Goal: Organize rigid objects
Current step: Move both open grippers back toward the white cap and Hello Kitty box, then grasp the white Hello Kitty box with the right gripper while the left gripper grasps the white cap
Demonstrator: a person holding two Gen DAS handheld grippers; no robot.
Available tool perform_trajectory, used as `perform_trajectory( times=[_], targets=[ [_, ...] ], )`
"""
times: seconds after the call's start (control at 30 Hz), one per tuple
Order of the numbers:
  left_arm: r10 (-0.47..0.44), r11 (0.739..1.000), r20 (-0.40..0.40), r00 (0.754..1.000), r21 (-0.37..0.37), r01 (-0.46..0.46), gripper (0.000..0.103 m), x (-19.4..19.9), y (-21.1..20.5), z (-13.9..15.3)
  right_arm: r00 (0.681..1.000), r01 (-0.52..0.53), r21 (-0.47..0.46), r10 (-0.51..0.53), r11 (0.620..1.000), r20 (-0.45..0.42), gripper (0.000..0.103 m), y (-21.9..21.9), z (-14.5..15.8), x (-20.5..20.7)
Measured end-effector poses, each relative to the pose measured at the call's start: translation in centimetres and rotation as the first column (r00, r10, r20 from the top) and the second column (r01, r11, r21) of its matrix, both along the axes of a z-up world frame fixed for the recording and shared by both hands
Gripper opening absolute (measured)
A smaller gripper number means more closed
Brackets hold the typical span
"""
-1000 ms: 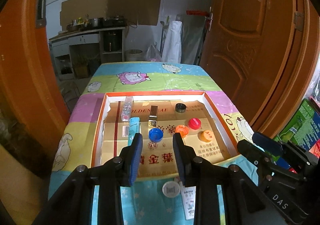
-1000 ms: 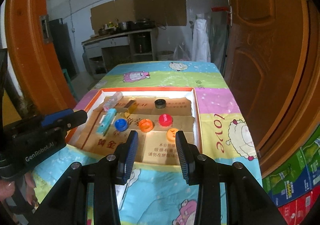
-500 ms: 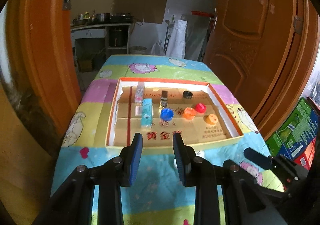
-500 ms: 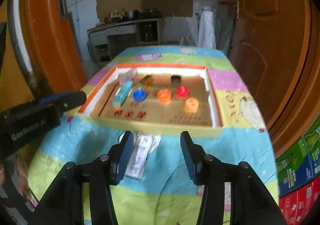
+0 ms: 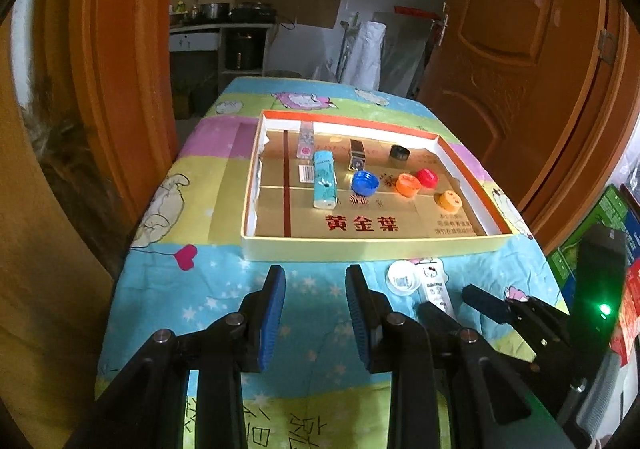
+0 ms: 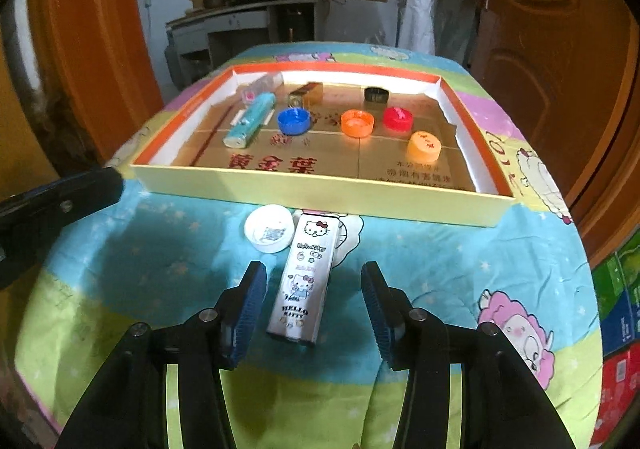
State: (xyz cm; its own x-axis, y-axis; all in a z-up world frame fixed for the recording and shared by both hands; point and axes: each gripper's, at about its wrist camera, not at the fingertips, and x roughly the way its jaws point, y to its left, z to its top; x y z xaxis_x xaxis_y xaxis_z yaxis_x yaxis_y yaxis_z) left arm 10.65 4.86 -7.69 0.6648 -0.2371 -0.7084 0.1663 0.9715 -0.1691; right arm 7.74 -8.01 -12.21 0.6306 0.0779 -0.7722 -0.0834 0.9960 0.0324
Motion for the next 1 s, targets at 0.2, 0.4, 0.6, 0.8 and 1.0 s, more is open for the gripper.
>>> perform_trajectory(
  times=[0.2, 0.4, 0.6, 0.8, 1.0],
  targets=[
    [-0.083, 0.996, -0.024, 0.996, -0.015, 0.082, 0.031, 0.5, -1.2, -0.9, 1.0, 0.012, 0.013, -0.012, 1.0, -0.02, 0.026, -0.4, -0.8, 1.0],
    [-0.193, 0.981, -0.064, 0.979, -0.033, 0.191, 0.031, 1.1, -4.3, -2.6, 1.0, 0.031, 0.051, -0.03, 0.998, -0.008, 0.026, -2.3, -0.1, -0.2],
    [-0.237, 0.971, -0.094, 0.967, -0.012, 0.237, 0.035, 1.9, -7.0, -3.7, 0.998, 0.061, 0.085, -0.063, 0.994, 0.018, 0.026, -4.8, 1.1, -1.5],
    [-0.197, 0.978, -0.106, 0.975, 0.052, 0.203, 0.04, 3.2, -8.2, -4.8, 0.996, 0.082, 0.12, -0.087, 0.989, 0.034, 0.026, -7.0, 1.5, -2.0],
    [-0.172, 0.982, -0.097, 0.98, 0.057, 0.178, 0.031, 3.8, -8.6, -4.9, 0.994, 0.1, 0.149, -0.105, 0.984, 0.027, 0.026, -8.6, 1.1, -2.0]
  ],
)
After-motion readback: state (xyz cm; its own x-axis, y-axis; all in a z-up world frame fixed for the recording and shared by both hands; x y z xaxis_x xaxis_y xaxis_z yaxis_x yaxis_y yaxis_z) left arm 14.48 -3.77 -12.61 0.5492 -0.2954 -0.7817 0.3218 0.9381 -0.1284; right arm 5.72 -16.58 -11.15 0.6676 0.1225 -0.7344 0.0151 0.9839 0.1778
